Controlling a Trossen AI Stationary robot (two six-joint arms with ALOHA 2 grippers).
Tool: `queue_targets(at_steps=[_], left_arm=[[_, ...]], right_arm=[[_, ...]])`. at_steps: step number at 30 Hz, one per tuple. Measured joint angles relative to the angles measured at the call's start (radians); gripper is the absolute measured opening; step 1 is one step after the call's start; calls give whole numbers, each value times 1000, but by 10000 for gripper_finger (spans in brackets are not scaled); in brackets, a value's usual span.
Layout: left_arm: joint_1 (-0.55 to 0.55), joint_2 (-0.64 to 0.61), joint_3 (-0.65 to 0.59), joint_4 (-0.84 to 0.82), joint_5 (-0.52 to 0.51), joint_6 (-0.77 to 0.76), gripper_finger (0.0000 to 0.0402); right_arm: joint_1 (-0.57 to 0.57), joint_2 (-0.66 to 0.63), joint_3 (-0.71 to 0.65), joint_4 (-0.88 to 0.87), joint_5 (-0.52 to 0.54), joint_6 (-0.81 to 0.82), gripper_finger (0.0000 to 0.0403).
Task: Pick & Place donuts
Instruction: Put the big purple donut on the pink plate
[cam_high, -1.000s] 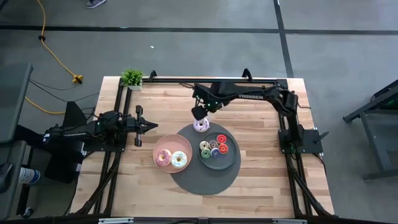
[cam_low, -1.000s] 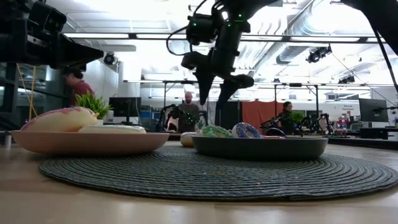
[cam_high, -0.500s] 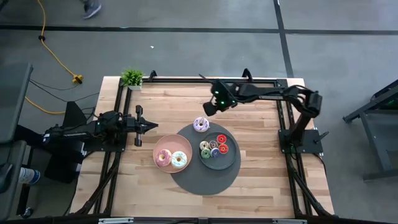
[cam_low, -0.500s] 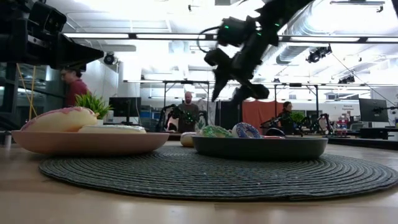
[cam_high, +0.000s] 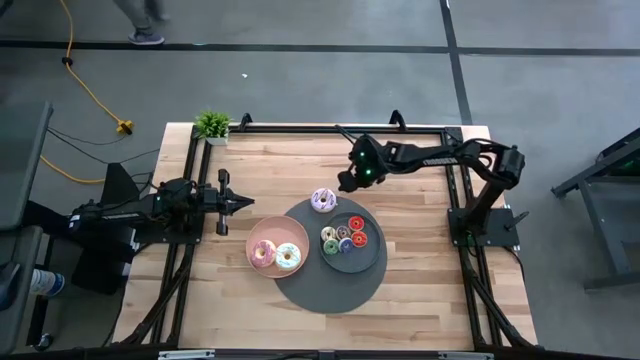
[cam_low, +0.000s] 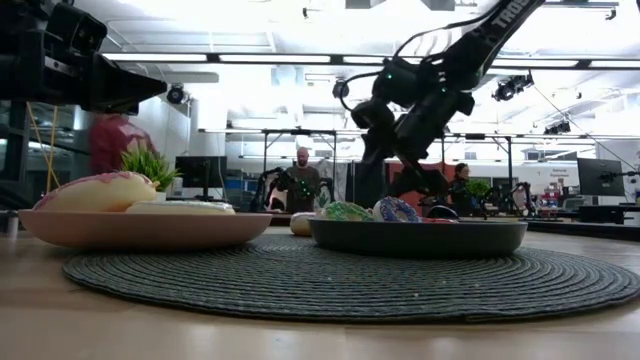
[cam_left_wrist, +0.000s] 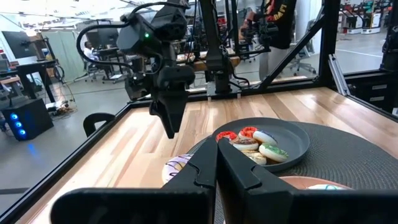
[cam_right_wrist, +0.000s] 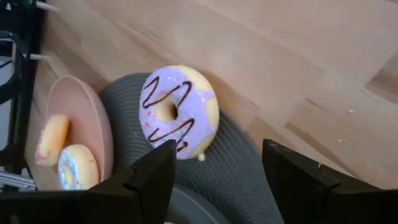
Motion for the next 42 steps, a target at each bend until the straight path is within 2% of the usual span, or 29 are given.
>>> queue_targets(at_steps=[6,14,27,42], left_arm=[[0,0,0,0,0,0,1],[0,0,0,0,0,0,1],[0,0,0,0,0,0,1],[0,0,0,0,0,0,1]], right_arm=[[-15,15,-7,3,-34,-2,227],[-9,119,34,21,-61,59,227],[4,219,104,61,-76,62,227],[11,237,125,157,-85,97,227]])
